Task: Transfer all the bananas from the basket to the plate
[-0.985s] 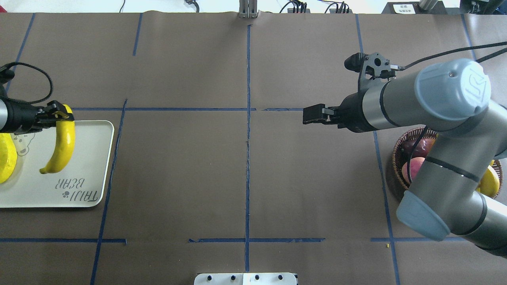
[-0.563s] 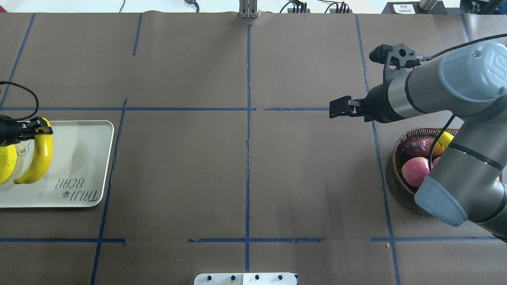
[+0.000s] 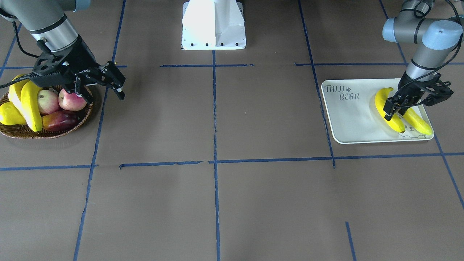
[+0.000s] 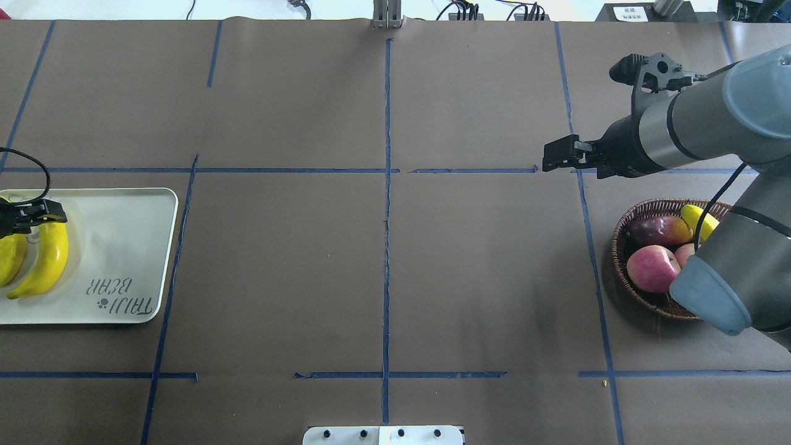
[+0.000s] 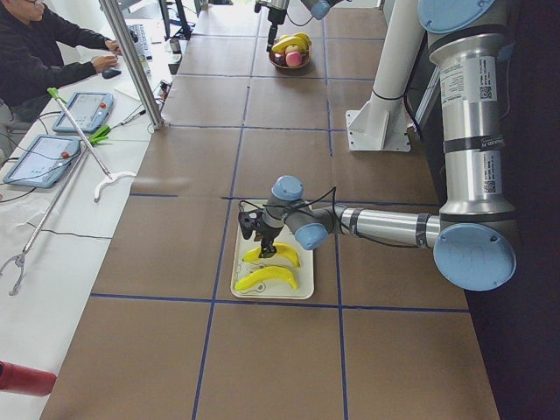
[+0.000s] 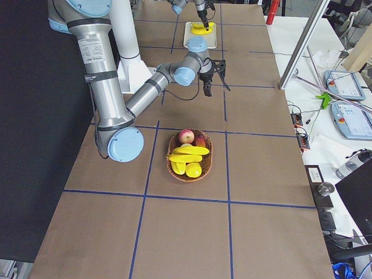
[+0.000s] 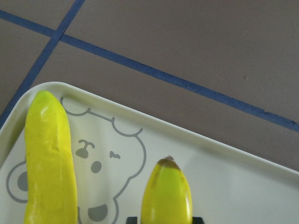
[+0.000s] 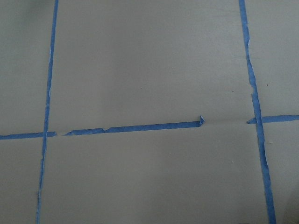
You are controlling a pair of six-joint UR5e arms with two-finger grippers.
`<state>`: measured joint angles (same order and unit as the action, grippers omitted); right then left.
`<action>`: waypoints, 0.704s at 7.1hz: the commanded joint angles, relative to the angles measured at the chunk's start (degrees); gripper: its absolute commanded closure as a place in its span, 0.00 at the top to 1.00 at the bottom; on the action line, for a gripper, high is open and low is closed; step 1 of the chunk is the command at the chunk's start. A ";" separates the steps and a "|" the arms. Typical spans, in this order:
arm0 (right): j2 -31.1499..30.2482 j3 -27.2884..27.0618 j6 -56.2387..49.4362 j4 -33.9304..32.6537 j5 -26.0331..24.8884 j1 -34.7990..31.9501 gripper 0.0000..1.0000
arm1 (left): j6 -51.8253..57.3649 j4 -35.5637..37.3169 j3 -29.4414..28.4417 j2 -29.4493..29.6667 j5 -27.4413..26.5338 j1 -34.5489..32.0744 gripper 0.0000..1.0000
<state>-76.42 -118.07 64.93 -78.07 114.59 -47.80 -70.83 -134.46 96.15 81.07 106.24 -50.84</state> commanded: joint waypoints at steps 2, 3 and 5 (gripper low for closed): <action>-6.07 0.30 -7.84 0.11 1.87 -2.90 1.00 | 2.80 1.64 5.25 0.13 8.15 -3.46 0.99; -9.59 0.13 -11.45 0.11 2.13 -3.95 1.00 | 2.80 9.40 11.98 0.92 12.20 -6.09 0.99; -16.52 -1.80 -17.70 0.20 6.05 -7.54 1.00 | 2.02 19.65 19.24 5.38 12.59 -5.68 0.99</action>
<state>-88.34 -118.68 51.02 -77.91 117.96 -52.81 -68.46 -119.77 111.74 83.74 117.97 -56.39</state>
